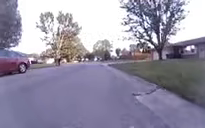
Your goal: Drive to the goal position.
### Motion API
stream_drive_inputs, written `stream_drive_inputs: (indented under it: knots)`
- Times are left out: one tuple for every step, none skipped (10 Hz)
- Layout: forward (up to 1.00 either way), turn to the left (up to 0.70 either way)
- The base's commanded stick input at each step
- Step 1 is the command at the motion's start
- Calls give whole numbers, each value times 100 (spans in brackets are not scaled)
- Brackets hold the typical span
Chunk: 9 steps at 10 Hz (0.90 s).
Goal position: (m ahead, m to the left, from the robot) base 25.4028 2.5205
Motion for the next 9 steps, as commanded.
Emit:
stream_drive_inputs:
  knots:
    - [100, 0]
    - [100, 0]
    - [100, 0]
    - [100, 0]
    - [100, 0]
    - [100, 0]
    - [100, 0]
    - [100, 0]
    - [100, 0]
